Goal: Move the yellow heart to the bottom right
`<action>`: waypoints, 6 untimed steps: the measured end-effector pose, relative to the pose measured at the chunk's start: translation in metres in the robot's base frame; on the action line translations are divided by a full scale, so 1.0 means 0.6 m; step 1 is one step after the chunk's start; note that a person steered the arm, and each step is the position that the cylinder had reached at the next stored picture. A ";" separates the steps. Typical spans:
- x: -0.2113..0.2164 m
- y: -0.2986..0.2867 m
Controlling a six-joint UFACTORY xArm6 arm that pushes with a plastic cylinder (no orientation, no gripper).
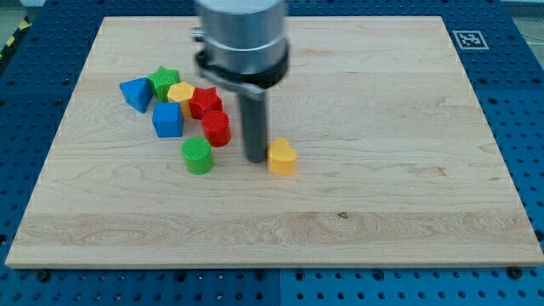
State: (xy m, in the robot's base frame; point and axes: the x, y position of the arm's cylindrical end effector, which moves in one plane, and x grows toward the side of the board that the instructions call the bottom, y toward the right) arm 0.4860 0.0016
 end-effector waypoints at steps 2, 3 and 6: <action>0.039 0.267; 0.036 0.244; 0.076 0.296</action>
